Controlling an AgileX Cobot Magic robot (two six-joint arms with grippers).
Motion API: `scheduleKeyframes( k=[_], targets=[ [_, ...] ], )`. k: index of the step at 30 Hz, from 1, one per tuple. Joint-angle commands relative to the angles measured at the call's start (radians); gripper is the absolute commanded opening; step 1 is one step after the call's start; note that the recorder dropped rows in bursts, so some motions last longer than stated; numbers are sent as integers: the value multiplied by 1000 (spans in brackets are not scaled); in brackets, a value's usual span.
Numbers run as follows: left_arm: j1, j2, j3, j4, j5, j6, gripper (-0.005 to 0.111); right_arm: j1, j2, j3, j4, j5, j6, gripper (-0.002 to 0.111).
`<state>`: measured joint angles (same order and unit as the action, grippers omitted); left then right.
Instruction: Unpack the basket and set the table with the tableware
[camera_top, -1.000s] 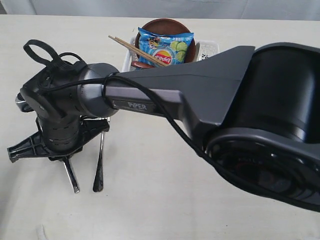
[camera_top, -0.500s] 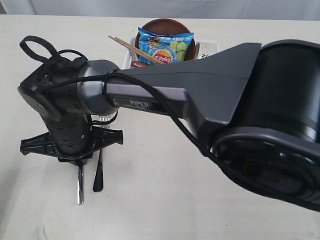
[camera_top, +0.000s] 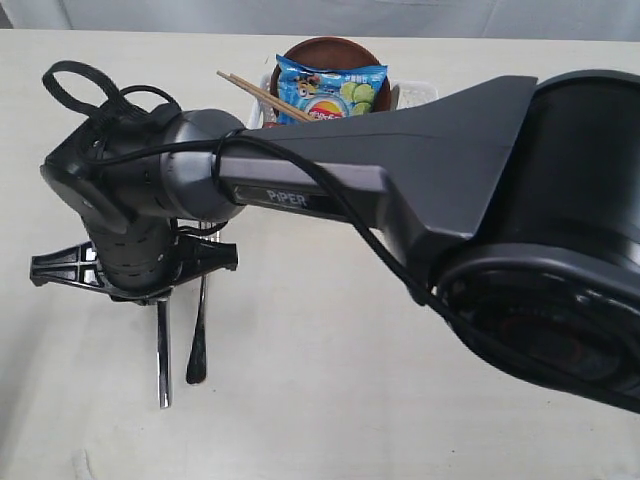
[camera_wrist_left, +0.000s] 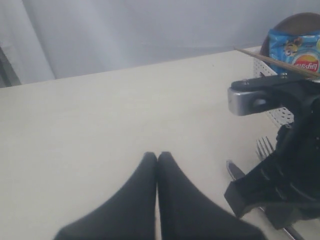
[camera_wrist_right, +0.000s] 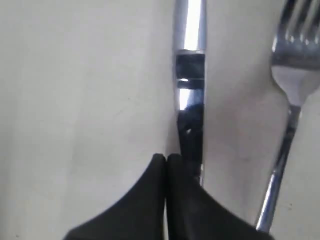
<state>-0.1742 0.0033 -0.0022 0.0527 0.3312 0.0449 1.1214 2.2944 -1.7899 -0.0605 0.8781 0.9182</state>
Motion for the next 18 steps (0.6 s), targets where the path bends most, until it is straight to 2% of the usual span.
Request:
scheduleKeyframes(
  k=[1, 3, 6, 7, 8, 18],
  targets=[
    [2, -3, 2, -1, -6, 0, 0, -35, -31, 0, 25, -23, -95, 1],
    [2, -3, 2, -1, -6, 0, 0, -54, -33, 0, 97, -1, -160, 12],
    [2, -3, 2, -1, -6, 0, 0, -69, -29, 0, 178, 36, -258, 37],
    [2, -3, 2, -1, -6, 0, 0, -69, -29, 0, 182, 45, -265, 42],
    [2, -3, 2, -1, -6, 0, 0, -69, -29, 0, 182, 58, -273, 44],
    [2, -3, 2, -1, -6, 0, 0, -43, 3, 0, 175, 122, -362, 41]
  ],
)
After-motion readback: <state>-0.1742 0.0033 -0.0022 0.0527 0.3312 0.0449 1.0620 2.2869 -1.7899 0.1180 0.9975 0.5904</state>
